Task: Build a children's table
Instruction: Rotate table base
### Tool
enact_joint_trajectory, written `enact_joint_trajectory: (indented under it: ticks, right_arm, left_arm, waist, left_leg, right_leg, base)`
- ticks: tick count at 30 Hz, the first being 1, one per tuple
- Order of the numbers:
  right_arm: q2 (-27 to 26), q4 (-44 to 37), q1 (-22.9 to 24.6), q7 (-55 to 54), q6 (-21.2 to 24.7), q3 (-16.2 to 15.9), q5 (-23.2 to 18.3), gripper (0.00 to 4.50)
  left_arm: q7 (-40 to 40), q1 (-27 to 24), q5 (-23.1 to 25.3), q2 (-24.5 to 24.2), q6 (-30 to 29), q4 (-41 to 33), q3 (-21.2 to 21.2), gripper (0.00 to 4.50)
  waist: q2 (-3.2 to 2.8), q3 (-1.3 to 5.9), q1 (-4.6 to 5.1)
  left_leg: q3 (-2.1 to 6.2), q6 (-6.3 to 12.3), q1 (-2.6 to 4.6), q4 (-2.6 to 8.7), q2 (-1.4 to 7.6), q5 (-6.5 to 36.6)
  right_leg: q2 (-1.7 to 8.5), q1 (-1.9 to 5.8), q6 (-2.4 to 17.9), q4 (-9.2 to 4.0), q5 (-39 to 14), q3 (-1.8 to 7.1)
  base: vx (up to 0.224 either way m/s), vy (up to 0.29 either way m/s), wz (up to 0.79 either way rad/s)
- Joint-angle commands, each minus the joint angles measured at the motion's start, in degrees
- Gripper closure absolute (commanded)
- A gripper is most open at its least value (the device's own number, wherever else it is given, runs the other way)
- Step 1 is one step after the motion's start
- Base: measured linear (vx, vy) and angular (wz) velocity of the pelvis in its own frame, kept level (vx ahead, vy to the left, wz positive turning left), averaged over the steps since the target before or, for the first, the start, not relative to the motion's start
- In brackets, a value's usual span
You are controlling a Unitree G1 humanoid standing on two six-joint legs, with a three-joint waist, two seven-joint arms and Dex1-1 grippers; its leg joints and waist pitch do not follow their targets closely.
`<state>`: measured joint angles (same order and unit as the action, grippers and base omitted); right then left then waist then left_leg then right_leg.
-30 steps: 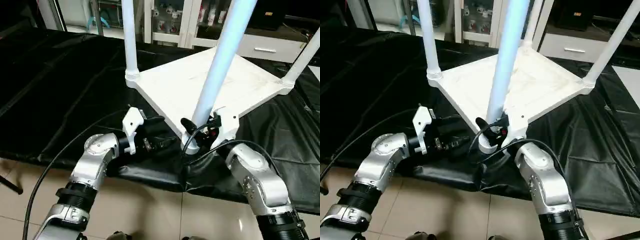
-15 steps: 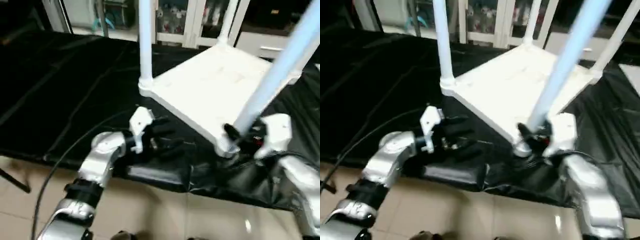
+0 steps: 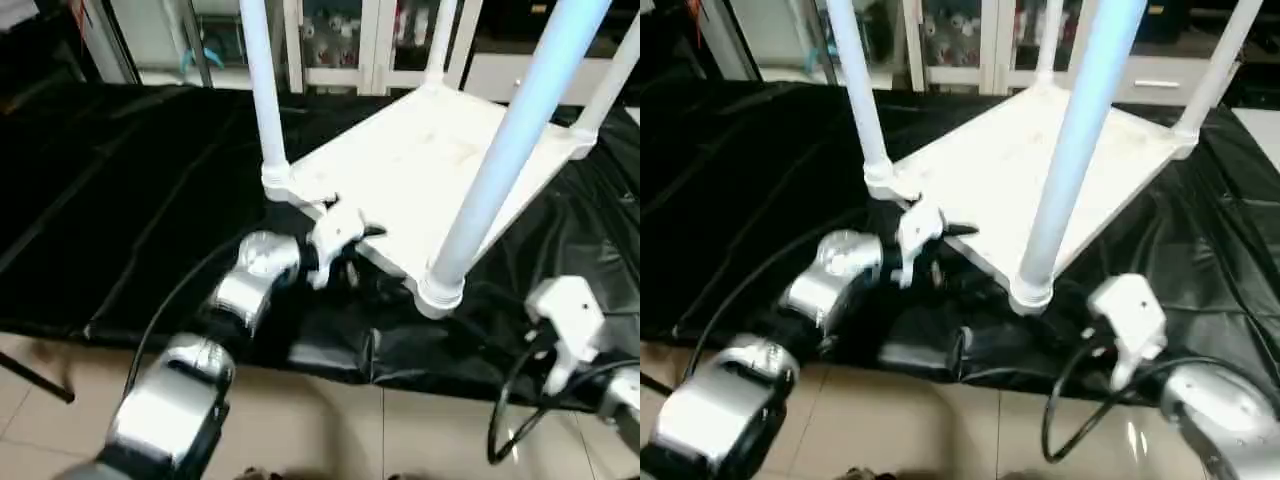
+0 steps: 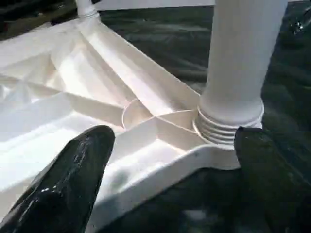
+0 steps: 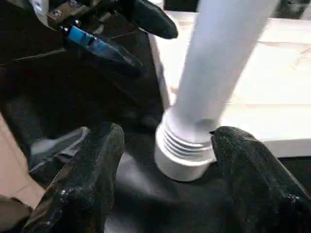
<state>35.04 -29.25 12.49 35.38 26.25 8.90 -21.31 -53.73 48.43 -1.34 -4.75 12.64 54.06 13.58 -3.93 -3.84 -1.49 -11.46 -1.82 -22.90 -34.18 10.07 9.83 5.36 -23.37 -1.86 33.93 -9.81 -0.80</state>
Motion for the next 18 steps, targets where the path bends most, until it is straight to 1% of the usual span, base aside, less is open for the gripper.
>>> enact_joint_trajectory:
  ticks: [1, 2, 3, 4, 5, 6, 7, 9, 10, 11, 12, 13, 14, 16, 17, 18]
  right_arm:
    - [1.1, -2.0, 0.9, 0.3, 1.0, 1.7, 0.6, 1.31]
    - [1.1, -2.0, 0.9, 0.3, 1.0, 1.7, 0.6, 1.31]
    - [1.9, -2.4, 1.7, 1.0, 1.6, 2.7, -0.1, 1.31]
    - [2.9, -2.9, 2.6, 1.9, 2.1, 3.3, -0.7, 1.31]
    - [2.9, -2.9, 2.6, 1.9, 2.1, 3.3, -0.7, 1.31]
    - [4.4, -3.5, 3.7, 3.5, 2.4, 3.3, -1.3, 1.31]
    - [4.6, -3.5, 3.8, 3.6, 2.4, 3.2, -1.3, 1.31]
    - [5.0, -3.6, 3.9, 3.9, 2.3, 2.8, -1.2, 1.31]
    - [5.3, -3.5, 3.9, 4.0, 2.1, 2.4, -1.0, 1.31]
    - [5.4, -3.6, 3.6, 4.0, 2.2, 2.0, -0.8, 1.31]
    - [5.3, -3.8, 3.0, 3.9, 2.6, 1.4, -0.7, 1.31]
    - [5.2, -3.9, 2.7, 3.8, 2.7, 1.0, -0.7, 1.31]
    - [5.2, -3.9, 2.7, 3.8, 2.7, 1.0, -0.7, 1.31]
    - [5.3, -3.9, 2.2, 3.8, 2.8, 0.4, -0.5, 1.31]
    - [5.3, -3.9, 2.2, 3.8, 2.8, 0.4, -0.5, 1.31]
    - [5.3, -4.0, 2.2, 3.7, 2.9, 0.3, -0.5, 1.31]
  left_arm:
    - [2.0, 1.8, 2.4, -0.1, 1.7, 3.5, 1.0, 0.01]
    - [2.0, 1.8, 2.4, -0.1, 1.7, 3.5, 1.0, 0.01]
    - [2.6, 3.4, 4.5, -0.2, 2.8, 5.5, 2.6, 0.01]
    - [2.1, 5.0, 6.4, -0.3, 3.8, 7.6, 4.2, 0.01]
    - [2.1, 5.0, 6.4, -0.3, 3.8, 7.6, 4.2, 0.01]
    - [1.8, 7.5, 8.8, 0.0, 5.2, 10.6, 6.0, 0.01]
    - [1.6, 7.7, 9.0, 0.1, 5.3, 10.9, 6.1, 0.01]
    - [1.3, 8.6, 9.5, 0.6, 5.6, 11.8, 6.5, 0.01]
    - [1.9, 9.5, 10.6, 1.0, 5.9, 12.8, 7.3, 0.01]
    - [2.8, 10.4, 11.9, 1.6, 6.3, 13.8, 8.1, 0.01]
    - [4.5, 11.3, 13.5, 2.5, 6.7, 15.0, 9.2, 0.01]
    - [5.4, 11.6, 14.6, 3.0, 7.1, 15.6, 10.0, 0.01]
    - [5.4, 11.6, 14.6, 3.0, 7.1, 15.6, 10.0, 0.01]
    - [8.4, 12.3, 17.0, 3.8, 7.1, 16.8, 11.8, 0.01]
    - [8.4, 12.3, 17.0, 3.8, 7.1, 16.8, 11.8, 0.01]
    - [9.6, 12.5, 17.9, 4.1, 7.1, 17.4, 12.5, 0.01]
  waist:
    - [1.50, 3.53, 0.12]
    - [1.45, 3.51, 0.17]
    - [1.83, 3.75, 0.05]
    - [2.04, 3.75, 0.01]
    - [1.78, 3.78, -0.23]
    - [1.75, 3.72, -0.19]
    - [1.91, 3.92, -0.35]
    - [1.84, 3.90, -0.33]
    - [2.17, 3.90, -0.28]
    - [2.08, 3.86, -0.28]
    - [2.34, 3.92, -0.21]
    - [2.33, 3.91, -0.30]
    - [2.29, 3.90, -0.30]
    - [2.38, 3.90, -0.32]
    - [2.33, 3.94, -0.29]
    - [2.42, 3.85, -0.26]
  left_leg:
    - [1.45, 4.14, 1.45, 4.09, 2.25, 16.8]
    - [1.39, 4.42, 1.33, 4.03, 2.16, 16.8]
    - [1.38, 4.67, 1.45, 3.91, 2.23, 16.1]
    - [1.41, 5.20, 1.30, 3.88, 2.16, 15.8]
    - [1.46, 5.39, 1.44, 3.93, 2.36, 15.3]
    - [1.53, 5.57, 1.26, 3.94, 2.32, 14.9]
    - [1.52, 5.81, 1.45, 3.77, 2.37, 14.4]
    - [1.47, 6.30, 1.22, 3.72, 2.36, 13.3]
    - [1.41, 6.77, 1.15, 3.61, 2.33, 12.8]
    - [1.39, 7.11, 1.16, 3.57, 2.33, 12.8]
    - [1.37, 7.19, 1.12, 3.49, 2.30, 12.8]
    - [1.42, 7.20, 1.19, 3.44, 2.31, 12.7]
    - [1.42, 7.29, 1.15, 3.46, 2.34, 12.6]
    - [1.46, 7.47, 1.14, 3.43, 2.38, 12.5]
    - [1.46, 7.53, 1.15, 3.40, 2.37, 12.4]
    - [1.49, 7.56, 1.04, 3.47, 2.34, 12.4]
  right_leg:
    - [2.14, 2.13, 11.8, -4.97, -16.5, 0.90]
    - [2.05, 2.08, 11.7, -5.07, -16.5, 0.91]
    - [2.10, 2.23, 11.8, -4.94, -15.3, 0.94]
    - [2.07, 2.32, 11.2, -5.05, -15.5, 0.92]
    - [2.27, 2.28, 11.3, -4.88, -15.0, 0.99]
    - [2.33, 2.37, 11.5, -4.83, -14.6, 0.90]
    - [2.32, 2.38, 11.3, -4.76, -14.2, 0.90]
    - [2.47, 2.44, 12.3, -4.59, -12.4, 0.84]
    - [2.48, 2.45, 12.9, -4.53, -11.7, 0.80]
    - [2.48, 2.40, 13.0, -4.60, -11.9, 0.80]
    - [2.49, 2.50, 12.9, -4.60, -12.2, 0.78]
    - [2.60, 2.53, 12.8, -4.60, -12.8, 0.76]
    - [2.61, 2.53, 12.7, -4.66, -13.1, 0.77]
    - [2.56, 2.51, 12.7, -4.62, -13.3, 0.74]
    - [2.51, 2.49, 12.6, -4.62, -13.2, 0.74]
    - [2.59, 2.59, 12.5, -4.68, -13.6, 0.72]
  base:
    - [0.000, 0.000, 0.00]
    - [0.000, 0.000, 0.00]
    - [0.000, 0.000, 0.00]
    - [0.000, 0.000, 0.00]
    - [0.000, 0.000, 0.00]
    - [0.000, 0.000, 0.00]
    - [0.000, 0.000, 0.00]
    - [0.000, 0.000, 0.00]
    - [0.000, 0.000, 0.00]
    - [0.000, 0.000, 0.00]
    - [0.000, 0.000, 0.00]
    - [0.000, 0.000, 0.00]
    - [0.000, 0.000, 0.00]
    - [0.000, 0.000, 0.00]
    - [0.000, 0.000, 0.00]
    - [0.000, 0.000, 0.00]
